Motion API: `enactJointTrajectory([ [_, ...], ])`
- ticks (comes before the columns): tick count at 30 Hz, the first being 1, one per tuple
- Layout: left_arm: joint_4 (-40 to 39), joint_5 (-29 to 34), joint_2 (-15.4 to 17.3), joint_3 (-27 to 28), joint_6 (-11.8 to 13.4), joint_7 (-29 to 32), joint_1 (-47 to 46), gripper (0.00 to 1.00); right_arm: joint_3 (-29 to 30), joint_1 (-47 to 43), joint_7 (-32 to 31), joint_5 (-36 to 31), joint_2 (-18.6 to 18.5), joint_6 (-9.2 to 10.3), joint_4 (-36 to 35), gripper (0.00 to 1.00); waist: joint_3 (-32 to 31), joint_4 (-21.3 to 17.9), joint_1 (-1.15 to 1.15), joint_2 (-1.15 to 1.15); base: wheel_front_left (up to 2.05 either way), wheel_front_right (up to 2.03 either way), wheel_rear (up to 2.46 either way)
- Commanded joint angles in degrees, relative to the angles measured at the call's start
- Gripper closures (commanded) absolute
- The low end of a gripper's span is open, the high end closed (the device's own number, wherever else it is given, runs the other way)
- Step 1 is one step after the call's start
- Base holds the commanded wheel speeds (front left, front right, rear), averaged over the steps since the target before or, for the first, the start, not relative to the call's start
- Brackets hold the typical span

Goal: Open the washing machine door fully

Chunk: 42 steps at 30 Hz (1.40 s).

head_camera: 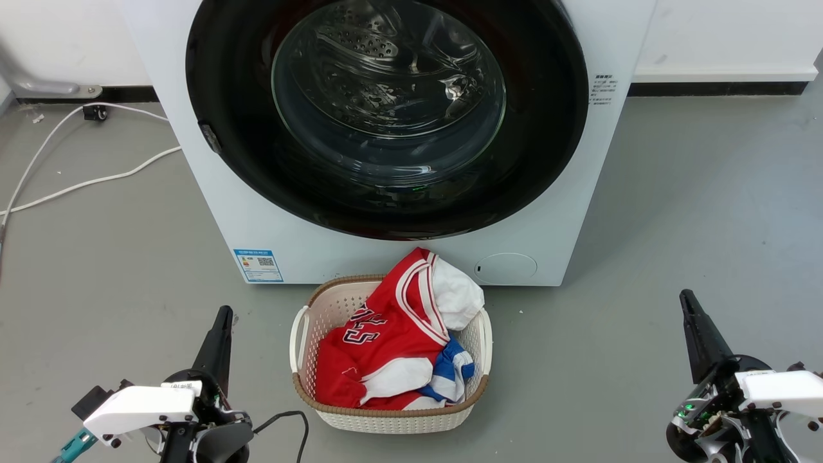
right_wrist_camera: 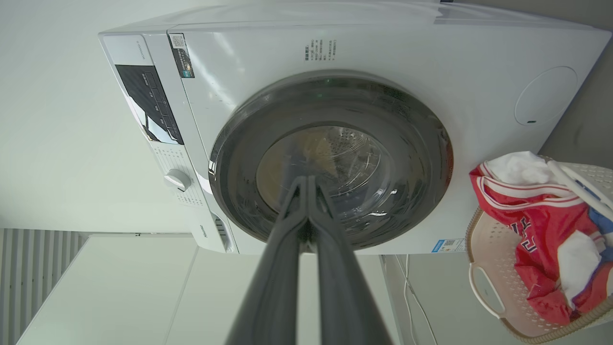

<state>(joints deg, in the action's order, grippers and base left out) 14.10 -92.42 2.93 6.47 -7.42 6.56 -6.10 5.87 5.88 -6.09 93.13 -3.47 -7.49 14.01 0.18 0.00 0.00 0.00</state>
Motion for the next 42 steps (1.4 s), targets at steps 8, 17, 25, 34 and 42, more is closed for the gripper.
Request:
enactJointTrajectory([
  [8, -0.01, 0.01, -0.13, 0.19, -0.26, 0.15, -0.37, 1.00, 0.14, 0.66, -0.14, -0.47, 0.22, 0.00, 0.09, 1.00, 0.00, 0.00, 0.00, 0.00, 0.00, 0.00, 0.00],
  [17, -0.01, 0.00, -0.13, 0.20, -0.26, 0.15, -0.37, 0.00, 0.22, 0.67, -0.20, -0.44, 0.29, 0.00, 0.09, 0.00, 0.00, 0.00, 0.00, 0.00, 0.00, 0.00, 0.00],
  [25, 1.14, 1.14, -0.15, -0.35, 0.09, -1.20, 2.00, 0.00, -0.01, -2.06, 1.07, -1.15, 0.27, 0.01, 1.49, 0.00, 0.02, 0.01, 0.00, 0.00, 0.00, 0.00, 0.00],
  [34, -2.48, 9.94, -0.13, -0.15, 1.84, -3.75, 2.32, 0.00, 0.11, -2.89, 3.57, -11.96, 0.30, 0.00, -2.06, 0.00, 0.11, 0.04, 0.00, 0.00, 0.00, 0.00, 0.00],
  [42, -5.87, 20.88, -0.12, -2.18, 4.47, -5.79, 3.01, 0.00, -0.90, -3.67, 5.58, -24.13, 0.32, 0.00, -5.61, 0.00, 0.22, 0.09, 0.00, 0.00, 0.00, 0.00, 0.00],
])
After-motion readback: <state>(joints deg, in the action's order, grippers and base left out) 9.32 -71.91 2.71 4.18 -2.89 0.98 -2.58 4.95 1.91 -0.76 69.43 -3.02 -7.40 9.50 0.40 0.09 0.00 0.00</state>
